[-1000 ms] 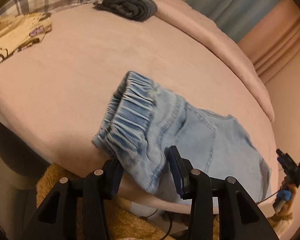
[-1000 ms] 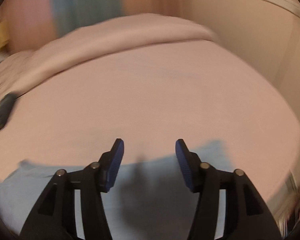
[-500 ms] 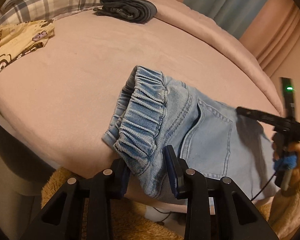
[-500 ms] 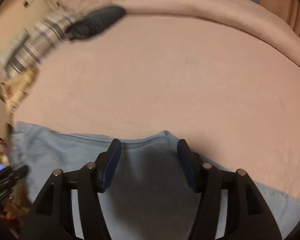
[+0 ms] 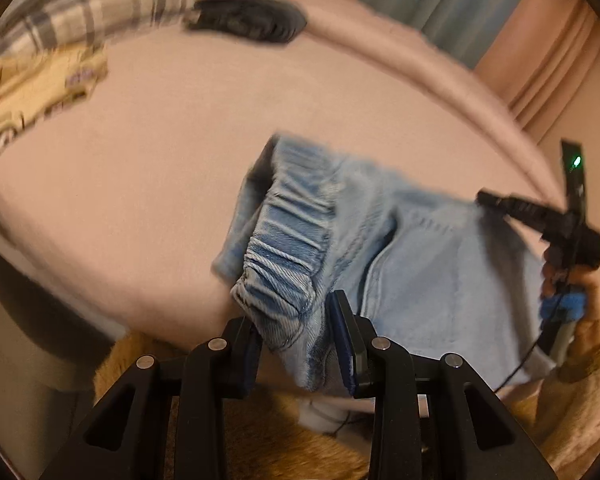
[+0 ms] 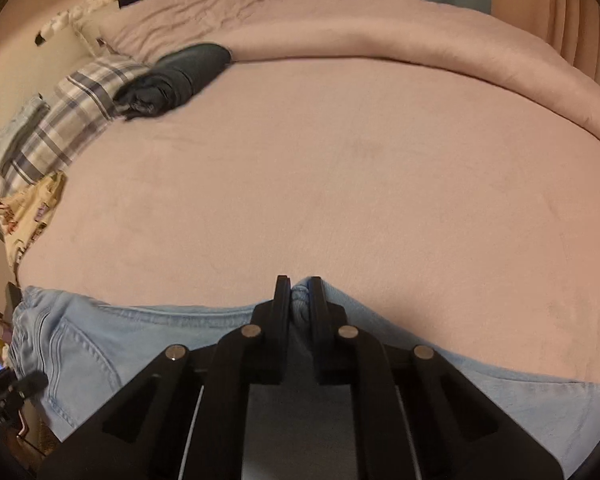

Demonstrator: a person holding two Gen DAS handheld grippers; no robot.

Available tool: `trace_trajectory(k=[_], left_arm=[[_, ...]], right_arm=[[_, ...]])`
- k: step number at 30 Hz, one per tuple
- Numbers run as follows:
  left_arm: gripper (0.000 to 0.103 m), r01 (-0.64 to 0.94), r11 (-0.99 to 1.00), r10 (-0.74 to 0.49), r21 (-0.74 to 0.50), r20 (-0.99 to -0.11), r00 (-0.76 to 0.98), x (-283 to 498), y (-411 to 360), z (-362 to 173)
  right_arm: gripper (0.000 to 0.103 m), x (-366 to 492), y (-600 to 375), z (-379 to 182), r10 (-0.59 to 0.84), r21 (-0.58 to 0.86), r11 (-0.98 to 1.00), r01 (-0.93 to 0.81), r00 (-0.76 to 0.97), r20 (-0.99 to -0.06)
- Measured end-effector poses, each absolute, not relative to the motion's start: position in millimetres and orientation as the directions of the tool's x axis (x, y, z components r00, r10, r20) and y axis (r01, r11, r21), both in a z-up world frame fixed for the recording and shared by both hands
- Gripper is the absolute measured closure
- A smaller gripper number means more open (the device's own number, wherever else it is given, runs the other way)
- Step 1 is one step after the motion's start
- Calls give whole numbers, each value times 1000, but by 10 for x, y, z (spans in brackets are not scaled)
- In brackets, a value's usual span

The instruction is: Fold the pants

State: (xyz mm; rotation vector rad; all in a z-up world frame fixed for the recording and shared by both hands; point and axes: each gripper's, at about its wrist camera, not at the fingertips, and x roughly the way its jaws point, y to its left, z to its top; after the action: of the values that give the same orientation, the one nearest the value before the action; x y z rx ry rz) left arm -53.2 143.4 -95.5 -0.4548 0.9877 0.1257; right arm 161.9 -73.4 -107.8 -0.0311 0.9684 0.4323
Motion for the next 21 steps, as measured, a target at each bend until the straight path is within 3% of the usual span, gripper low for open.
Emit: trace_trajectory(k=[5,11,15,18,21], left_arm=[[68,-311,874,-150,-373,-817,557,-558,1539,-991],[66,-277,893,-154,-354,-821,550,-606,1545,-780],[60,-295,900,-104,-320,-817,567,-619,1648,-477],[48,-300,910,-42,-285,-785,618,-498,1741,-267],[46,-247,910,-105,-333,-762,639,-237,1811,-228]], right_arm=[[95,1759,-675,-1336,301,149,931,-334,470,-830],[95,1732,-628,-1314,248,75,935,-346,489,-836],[94,1749,-628,-1306,265,102,937,-335,487,-832],[94,1740,-648,-1299,270,110,937,-331,489,-829],[94,1743,-628,-1298,272,113,937,-330,490,-828]])
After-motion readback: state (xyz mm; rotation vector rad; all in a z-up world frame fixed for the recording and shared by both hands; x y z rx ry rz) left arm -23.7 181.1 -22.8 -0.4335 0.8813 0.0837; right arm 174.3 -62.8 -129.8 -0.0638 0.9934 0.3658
